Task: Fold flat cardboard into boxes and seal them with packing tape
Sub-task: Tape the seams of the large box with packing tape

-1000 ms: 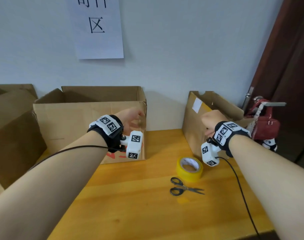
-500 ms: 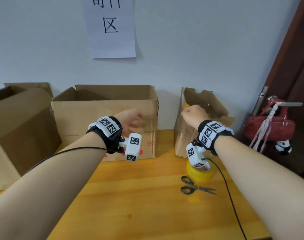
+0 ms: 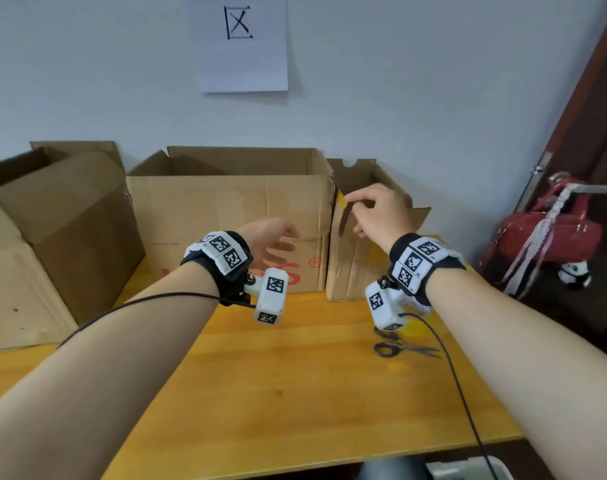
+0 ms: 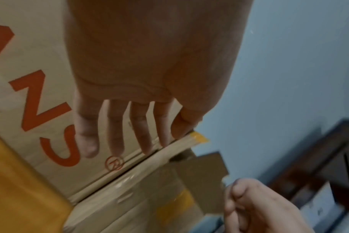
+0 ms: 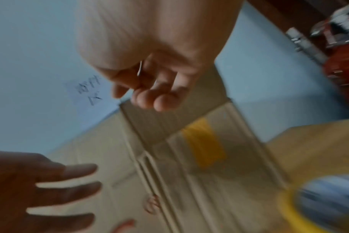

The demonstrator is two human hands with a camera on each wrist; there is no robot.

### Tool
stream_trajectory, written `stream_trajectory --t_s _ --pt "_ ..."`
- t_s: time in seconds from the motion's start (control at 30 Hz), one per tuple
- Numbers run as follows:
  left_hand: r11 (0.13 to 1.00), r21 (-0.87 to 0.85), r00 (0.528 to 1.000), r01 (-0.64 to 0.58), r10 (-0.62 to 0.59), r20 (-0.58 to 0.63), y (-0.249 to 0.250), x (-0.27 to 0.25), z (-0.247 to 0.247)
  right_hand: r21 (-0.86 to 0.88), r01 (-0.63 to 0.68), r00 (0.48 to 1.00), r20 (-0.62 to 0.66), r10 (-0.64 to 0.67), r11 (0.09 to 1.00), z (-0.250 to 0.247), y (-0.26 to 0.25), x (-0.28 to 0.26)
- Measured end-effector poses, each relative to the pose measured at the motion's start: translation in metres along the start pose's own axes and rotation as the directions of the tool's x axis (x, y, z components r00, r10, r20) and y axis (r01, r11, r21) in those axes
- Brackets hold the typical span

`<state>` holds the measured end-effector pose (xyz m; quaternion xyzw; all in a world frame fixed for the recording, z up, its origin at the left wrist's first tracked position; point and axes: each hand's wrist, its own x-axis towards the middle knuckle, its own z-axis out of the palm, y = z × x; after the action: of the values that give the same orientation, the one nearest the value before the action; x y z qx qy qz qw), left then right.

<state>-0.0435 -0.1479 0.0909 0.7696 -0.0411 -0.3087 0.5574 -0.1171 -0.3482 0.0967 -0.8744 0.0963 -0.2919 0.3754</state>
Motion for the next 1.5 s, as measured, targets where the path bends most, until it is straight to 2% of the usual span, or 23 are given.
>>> stream_trajectory --t_s 0.07,0.13,0.2,0.27,0.33,0.4,0.43,0.47,0.53,0.6,0.7,0.87,1.03,1.13,1.3,1.4,1.5 --pt "0.999 0.029 0.999 -0.040 0.039 0.019 -0.007 0.000 0.012 0.009 0.035 0.996 -0.077 -0.035 0.999 -0.010 0.014 -0.013" --pt "0.990 0.091 0.994 -0.109 0.109 0.004 -0.017 0.005 0.025 0.002 -0.033 0.999 0.019 0.033 0.999 -0.016 0.035 -0.029" --pt "0.978 0.161 0.991 -0.136 0.136 0.010 -0.027 0.010 0.040 -0.089 -0.120 0.979 0.153 0.132 0.989 -0.019 0.057 -0.044" --pt "0.968 0.219 0.993 -0.119 0.112 0.048 -0.039 0.015 0.054 -0.239 -0.191 0.933 0.256 0.252 0.952 -0.021 0.083 -0.054" --pt "0.945 0.316 0.992 -0.089 0.057 0.109 -0.050 0.018 0.065 -0.411 -0.226 0.861 0.339 0.378 0.883 -0.021 0.114 -0.061" --pt "0.908 0.415 0.986 -0.057 -0.014 0.168 -0.063 0.020 0.074 -0.560 -0.195 0.771 0.421 0.479 0.806 -0.020 0.140 -0.069" --pt "0.896 0.442 0.983 -0.043 -0.041 0.178 -0.069 0.022 0.076 -0.604 -0.160 0.739 0.451 0.501 0.780 -0.018 0.148 -0.074" --pt "0.893 0.449 0.982 -0.025 -0.062 0.178 -0.076 0.023 0.078 -0.626 -0.128 0.731 0.465 0.500 0.769 -0.017 0.154 -0.077" --pt "0.899 0.437 0.975 0.021 -0.115 0.189 -0.088 0.025 0.081 -0.623 -0.109 0.757 0.453 0.470 0.775 -0.014 0.158 -0.082" --pt "0.905 0.422 0.955 0.063 -0.177 0.238 -0.098 0.025 0.084 -0.579 -0.151 0.780 0.428 0.457 0.801 -0.009 0.159 -0.085" --pt "0.899 0.429 0.929 0.085 -0.228 0.293 -0.113 0.024 0.095 -0.522 -0.220 0.761 0.436 0.480 0.824 0.003 0.158 -0.089" --pt "0.890 0.445 0.899 0.095 -0.269 0.345 -0.128 0.023 0.109 -0.508 -0.294 0.741 0.413 0.529 0.810 0.025 0.140 -0.097" --pt "0.926 0.348 0.894 0.146 -0.274 0.354 -0.134 0.016 0.109 -0.257 -0.482 0.693 0.474 0.544 0.838 0.050 0.122 -0.107" --pt "0.924 0.374 0.902 0.081 -0.228 0.367 -0.136 0.013 0.107 -0.255 -0.432 0.706 0.501 0.500 0.865 0.062 0.117 -0.107" --pt "0.908 0.416 0.918 0.038 -0.197 0.345 -0.135 0.020 0.120 -0.401 -0.204 0.759 0.511 0.403 0.893 0.054 0.125 -0.097" --pt "0.824 0.561 0.937 -0.084 -0.125 0.325 -0.135 0.023 0.134 -0.479 -0.180 0.790 0.451 0.416 0.859 0.042 0.136 -0.096" --pt "0.756 0.635 0.924 -0.160 -0.112 0.366 -0.135 0.024 0.145 -0.537 -0.195 0.796 0.403 0.452 0.821 0.029 0.146 -0.094"
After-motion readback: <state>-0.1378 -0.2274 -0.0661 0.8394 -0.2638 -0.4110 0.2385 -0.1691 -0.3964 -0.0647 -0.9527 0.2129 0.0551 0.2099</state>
